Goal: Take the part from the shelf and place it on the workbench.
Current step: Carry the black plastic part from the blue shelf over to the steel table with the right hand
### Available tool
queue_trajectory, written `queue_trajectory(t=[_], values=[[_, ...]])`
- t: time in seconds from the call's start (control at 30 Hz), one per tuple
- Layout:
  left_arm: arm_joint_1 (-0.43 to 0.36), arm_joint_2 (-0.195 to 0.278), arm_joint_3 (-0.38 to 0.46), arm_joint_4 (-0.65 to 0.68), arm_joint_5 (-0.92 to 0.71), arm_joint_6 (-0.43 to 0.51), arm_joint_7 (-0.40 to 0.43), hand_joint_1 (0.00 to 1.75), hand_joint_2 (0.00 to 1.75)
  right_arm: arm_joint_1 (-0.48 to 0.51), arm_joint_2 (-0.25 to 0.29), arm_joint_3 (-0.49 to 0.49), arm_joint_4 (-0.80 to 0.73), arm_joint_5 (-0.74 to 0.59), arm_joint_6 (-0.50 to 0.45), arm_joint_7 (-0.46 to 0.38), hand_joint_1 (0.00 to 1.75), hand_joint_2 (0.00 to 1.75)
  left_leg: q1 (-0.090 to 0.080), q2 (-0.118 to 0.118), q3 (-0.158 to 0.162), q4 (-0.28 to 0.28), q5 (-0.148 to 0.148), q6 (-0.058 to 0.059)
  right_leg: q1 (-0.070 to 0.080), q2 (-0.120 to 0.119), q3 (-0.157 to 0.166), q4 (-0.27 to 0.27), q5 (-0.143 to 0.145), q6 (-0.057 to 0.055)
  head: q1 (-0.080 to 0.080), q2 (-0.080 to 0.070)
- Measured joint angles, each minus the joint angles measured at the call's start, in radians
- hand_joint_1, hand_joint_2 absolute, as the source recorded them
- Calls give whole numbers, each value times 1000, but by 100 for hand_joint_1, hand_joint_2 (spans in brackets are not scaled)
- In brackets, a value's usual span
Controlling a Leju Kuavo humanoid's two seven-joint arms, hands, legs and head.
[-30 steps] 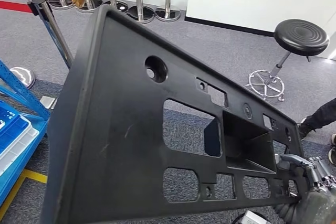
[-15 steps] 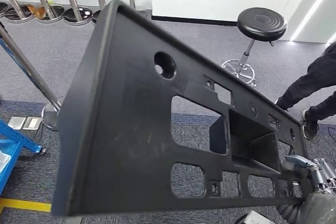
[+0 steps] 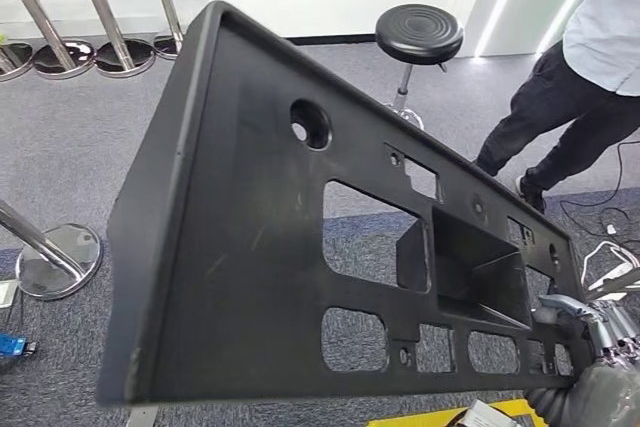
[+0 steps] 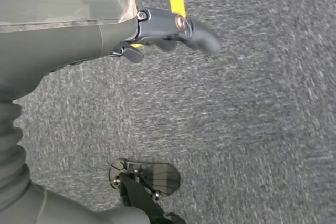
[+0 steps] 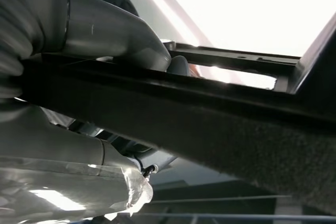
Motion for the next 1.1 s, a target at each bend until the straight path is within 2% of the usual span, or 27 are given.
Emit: queue_trajectory(t=[0.03, 0.1, 0.17, 0.2, 0.23, 0.27, 0.3, 0.33, 0.37, 0.4, 0.43, 0.47, 0.53, 0.6, 0.67, 0.7, 0.73, 0.77, 0.8, 0.83, 0.87, 0.9, 0.93, 0.97, 1.03, 1.07, 1.1], values=[[-1, 0, 0, 0, 0, 0, 0, 0, 175, 3, 0, -1, 0, 0, 0, 0, 175, 175, 0, 11, 3, -4, 1, 6, 0, -4, -1, 2, -3, 5, 1, 0], [-3, -1, 1, 0, 0, -1, 0, 0, 175, 4, 0, -1, 0, 0, 0, 0, 175, 175, 2, 36, 11, -13, 2, 17, 1, -51, -22, 49, -31, 16, 5, 0], [0, 0, 3, 0, 0, -1, 0, 0, 175, 3, -1, -1, 0, 0, 0, 0, 175, 175, 0, 65, 18, -18, -1, 24, -1, -110, -83, 169, -87, 26, 8, 0], [1, 0, 4, 0, 0, -1, 0, 0, 175, 3, -1, -1, 0, 0, 0, 1, 175, 175, -1, 81, 20, -18, -3, 25, -4, -123, -118, 232, -109, 30, 8, 0], [2, 0, 4, 0, 0, 0, 0, 0, 175, 4, -1, -2, 1, 0, 0, 1, 175, 175, -2, 96, 22, -18, -6, 25, -7, -131, -143, 274, -117, 33, 8, 0], [2, 1, 5, 0, 0, 0, 0, 0, 175, 5, -1, -2, 2, 0, 0, 1, 175, 175, -2, 109, 25, -18, -10, 24, -9, -135, -147, 276, -104, 35, 8, 0], [1, 1, 5, 0, 0, 0, 0, 0, 175, 5, -1, -2, 2, 0, 0, 1, 175, 175, -2, 121, 30, -18, -15, 21, -11, -140, -130, 236, -72, 35, 8, 0], [0, 1, 5, 0, 0, 0, 0, 0, 175, 5, -1, -3, 3, 0, 0, 1, 175, 175, -3, 132, 37, -19, -20, 18, -10, -153, -97, 165, -31, 32, 8, 0], [0, 1, 5, 0, 0, 0, 0, 0, 175, 5, -1, -3, 3, 0, 0, 1, 175, 175, -4, 141, 44, -20, -25, 14, -5, -174, -61, 96, -1, 27, 8, 0], [-1, 1, 5, 0, 0, 0, 0, 0, 175, 4, -1, -2, 3, 0, 0, 1, 175, 175, -5, 149, 50, -20, -30, 9, 0, -191, -35, 42, 16, 20, 7, 0], [-1, 1, 5, 0, 0, 0, 0, 0, 175, 4, -1, -2, 2, 0, 0, 1, 175, 175, -7, 158, 54, -22, -34, 4, 6, -205, -20, 12, 22, 14, 7, 0], [-2, 0, 5, 0, 0, -1, 0, 0, 175, 5, -1, -2, 2, 0, 0, 1, 175, 175, -7, 167, 57, -25, -36, 0, 12, -207, -18, 5, 16, 8, 6, 0], [-5, -2, 5, 0, 0, -1, 0, 0, 175, 7, -1, -3, 1, 0, 0, 1, 175, 175, -5, 182, 66, -29, -43, -10, 13, -187, -16, -6, 17, -3, 6, 0], [-8, -4, 5, 0, 0, -2, -1, 0, 175, 7, 0, -2, -1, 0, -1, 1, 175, 175, -2, 154, 59, 6, -71, -14, 8, -167, -3, -22, 21, -16, 4, 0], [-6, -4, 5, 0, 0, -1, -1, 0, 175, 5, 0, 0, -1, 0, -1, 1, 175, 175, -2, 105, 1, 125, -125, -14, 6, -146, 7, -28, 20, -27, 0, 0], [-4, -4, 5, 0, 0, -1, 0, 0, 175, 4, 0, 0, 0, 0, -1, 1, 175, 175, -2, 92, -38, 194, -148, -15, 6, -132, 8, -28, 18, -30, -1, 0], [-1, -4, 6, 0, 0, -1, 0, 0, 175, 4, 0, 0, 0, 0, -1, 1, 175, 175, -2, 87, -71, 244, -157, -15, 6, -117, 10, -28, 17, -31, -2, 0], [1, -4, 6, 0, 0, 0, 0, 0, 175, 5, 0, 0, 1, 0, -1, 2, 175, 175, -2, 85, -90, 260, -146, -16, 6, -101, 13, -27, 14, -31, -2, 0], [2, -4, 6, 0, 0, 0, 0, 0, 175, 5, 0, 0, 1, 0, -1, 2, 175, 175, -1, 83, -88, 233, -112, -16, 5, -86, 17, -25, 11, -29, -2, 0], [1, -4, 6, 0, 0, 0, 0, 0, 175, 5, 0, 0, 2, 0, -1, 2, 175, 175, 0, 76, -72, 175, -66, -17, 4, -71, 22, -22, 6, -26, -2, 0], [1, -3, 6, 0, 0, 0, 0, 0, 175, 5, 0, 0, 2, 0, -1, 2, 175, 175, 3, 60, -50, 112, -27, -18, 3, -58, 25, -16, -1, -21, -2, 0], [0, -3, 6, 0, 0, 0, 0, 0, 175, 5, 0, 1, 3, 0, -1, 2, 175, 175, 6, 42, -30, 57, -1, -17, 3, -46, 25, -8, -7, -15, -2, 0], [0, -2, 6, 0, 0, 0, 0, 0, 175, 5, 1, 1, 3, 0, -1, 2, 175, 175, 7, 27, -19, 26, 9, -15, 2, -36, 23, -1, -12, -9, -2, 0], [0, -2, 6, 0, 0, 1, 0, 0, 175, 5, 1, 1, 3, 0, 0, 2, 175, 175, 6, 18, -15, 15, 6, -12, 1, -28, 19, 3, -14, -4, -3, 0], [-2, -3, 6, 0, -1, 1, 1, 0, 175, 7, 1, 0, 3, -1, 0, 2, 175, 175, 3, 28, -13, 10, 5, 1, -3, -20, 13, 4, -16, 5, -3, 0], [-4, -3, 6, 0, -2, 1, 0, 0, 175, 8, 0, -1, 3, -1, 0, 3, 175, 175, 3, 35, -12, 8, 6, 7, -3, -33, 11, 10, -22, 9, -2, 0], [-5, -3, 6, 0, -3, 1, 0, 0, 175, 7, 0, -2, 3, -1, -1, 3, 175, 175, 4, 43, -9, 5, 6, 13, -2, -56, 1, 32, -36, 14, 0, 0]])
